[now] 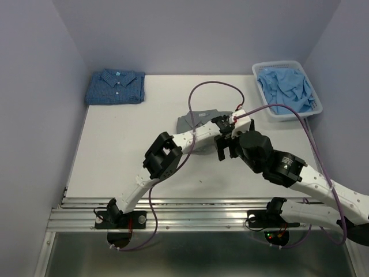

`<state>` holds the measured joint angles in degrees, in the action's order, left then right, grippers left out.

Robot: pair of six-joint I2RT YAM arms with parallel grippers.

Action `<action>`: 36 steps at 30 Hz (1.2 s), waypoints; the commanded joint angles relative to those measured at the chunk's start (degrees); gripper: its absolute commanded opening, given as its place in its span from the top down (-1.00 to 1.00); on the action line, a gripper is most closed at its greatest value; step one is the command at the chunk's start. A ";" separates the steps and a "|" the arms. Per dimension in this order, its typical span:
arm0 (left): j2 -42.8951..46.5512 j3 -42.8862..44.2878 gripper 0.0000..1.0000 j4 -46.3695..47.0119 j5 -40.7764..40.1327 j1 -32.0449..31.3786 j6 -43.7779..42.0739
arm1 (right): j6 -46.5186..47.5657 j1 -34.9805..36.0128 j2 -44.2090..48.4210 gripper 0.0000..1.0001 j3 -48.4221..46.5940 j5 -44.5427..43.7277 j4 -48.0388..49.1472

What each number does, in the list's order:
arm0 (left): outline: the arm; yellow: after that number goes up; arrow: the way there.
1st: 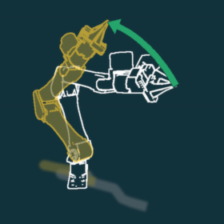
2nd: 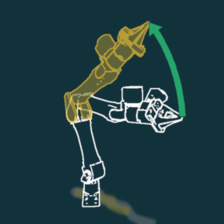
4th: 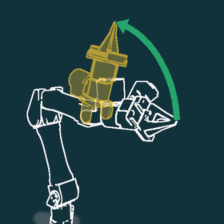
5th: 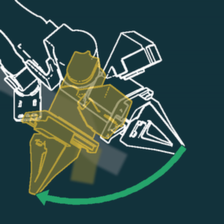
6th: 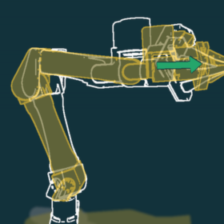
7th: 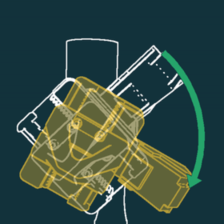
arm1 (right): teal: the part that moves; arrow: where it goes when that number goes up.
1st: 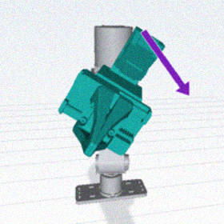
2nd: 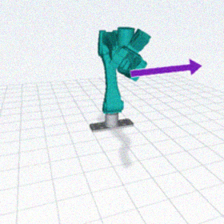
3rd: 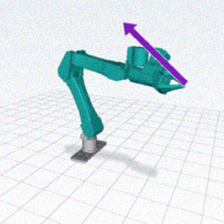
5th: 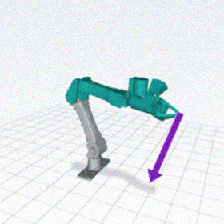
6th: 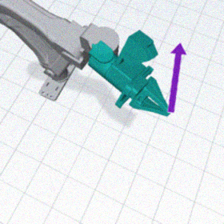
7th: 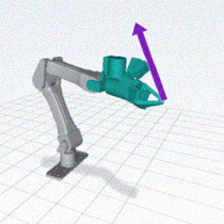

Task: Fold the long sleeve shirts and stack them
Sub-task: Fold the shirt

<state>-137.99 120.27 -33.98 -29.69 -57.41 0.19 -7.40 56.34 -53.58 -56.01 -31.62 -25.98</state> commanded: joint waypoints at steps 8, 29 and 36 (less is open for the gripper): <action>9.57 -5.73 -0.97 2.59 20.88 -4.11 7.55 | -3.76 -1.93 4.01 -1.00 -4.28 -17.42 9.36; 21.98 -10.24 -0.97 8.58 32.24 9.23 14.31 | -6.75 -1.93 15.17 -1.00 -9.47 -5.31 9.45; 19.07 -6.79 -0.97 3.74 26.45 21.36 17.48 | -6.92 -1.93 11.85 -1.00 -11.66 -3.44 7.09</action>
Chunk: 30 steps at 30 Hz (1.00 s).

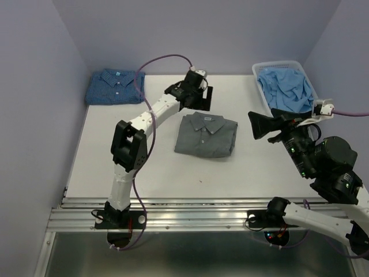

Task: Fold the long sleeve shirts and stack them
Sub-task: Fold the shirt, then neatly place the folded shirt to the corner

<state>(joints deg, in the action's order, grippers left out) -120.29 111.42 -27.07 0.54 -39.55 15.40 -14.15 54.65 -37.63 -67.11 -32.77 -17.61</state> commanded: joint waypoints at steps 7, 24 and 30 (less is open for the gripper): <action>13.58 -16.49 -0.97 5.88 0.85 11.50 4.90 | -9.30 -0.78 -15.81 -1.00 3.65 -9.51 -5.25; 17.28 -34.60 -0.97 14.85 9.39 13.62 8.95 | -17.49 -22.57 -51.05 -1.00 13.84 41.47 5.48; 15.88 -37.05 -0.97 17.66 16.15 13.71 8.51 | -17.23 -24.59 -47.98 -1.00 23.24 42.00 8.28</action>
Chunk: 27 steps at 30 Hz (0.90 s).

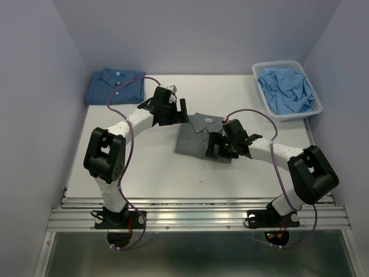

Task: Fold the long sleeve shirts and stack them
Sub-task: Neatly place the folded shirt to the corner

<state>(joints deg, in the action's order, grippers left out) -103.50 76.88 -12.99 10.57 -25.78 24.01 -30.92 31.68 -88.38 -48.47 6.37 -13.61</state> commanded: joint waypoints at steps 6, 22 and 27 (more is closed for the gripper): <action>-1.79 -7.09 -0.97 8.15 10.87 -0.15 -2.65 | 1.47 -7.15 2.86 -1.00 11.02 7.77 10.26; -13.20 -6.57 -0.97 19.50 22.74 -0.15 -4.94 | 8.33 -8.83 -0.66 -1.00 9.97 12.08 11.58; -14.18 -6.66 -0.68 19.32 22.65 -0.50 -5.55 | 9.12 -8.83 -0.39 -1.00 9.62 12.00 11.58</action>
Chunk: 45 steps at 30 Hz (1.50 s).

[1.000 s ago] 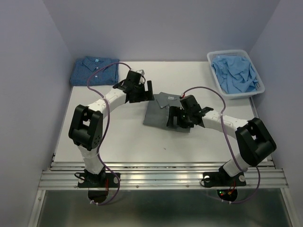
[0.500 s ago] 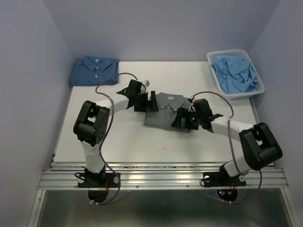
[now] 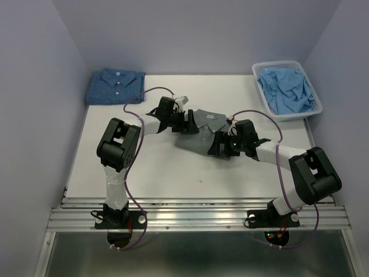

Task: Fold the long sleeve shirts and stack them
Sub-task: Neatly place the folded shirt to the corner

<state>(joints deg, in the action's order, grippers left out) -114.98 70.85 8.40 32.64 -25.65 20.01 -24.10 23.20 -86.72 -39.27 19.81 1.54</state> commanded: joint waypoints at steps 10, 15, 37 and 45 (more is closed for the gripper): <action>-3.33 1.57 1.00 -5.49 -2.40 -2.92 -1.99 | 3.09 -0.35 -2.84 -1.00 -0.02 -2.32 -3.65; 1.59 3.94 1.00 -11.73 -19.60 -3.18 -2.34 | 5.55 -0.35 -2.05 -1.00 -0.63 -1.45 -4.17; 8.64 21.16 1.00 -17.28 -55.76 2.08 -35.63 | 12.32 -0.35 15.79 -1.00 -3.10 -8.56 -2.16; 2.83 33.73 1.00 -19.04 -55.67 7.10 -41.36 | 13.02 -0.35 15.53 -1.00 -2.92 -12.34 -2.24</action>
<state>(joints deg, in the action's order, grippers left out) -111.07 99.50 -11.42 -21.32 -20.18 -16.86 -12.51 23.20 -71.75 -41.39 10.57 -2.55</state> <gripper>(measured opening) 0.121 0.998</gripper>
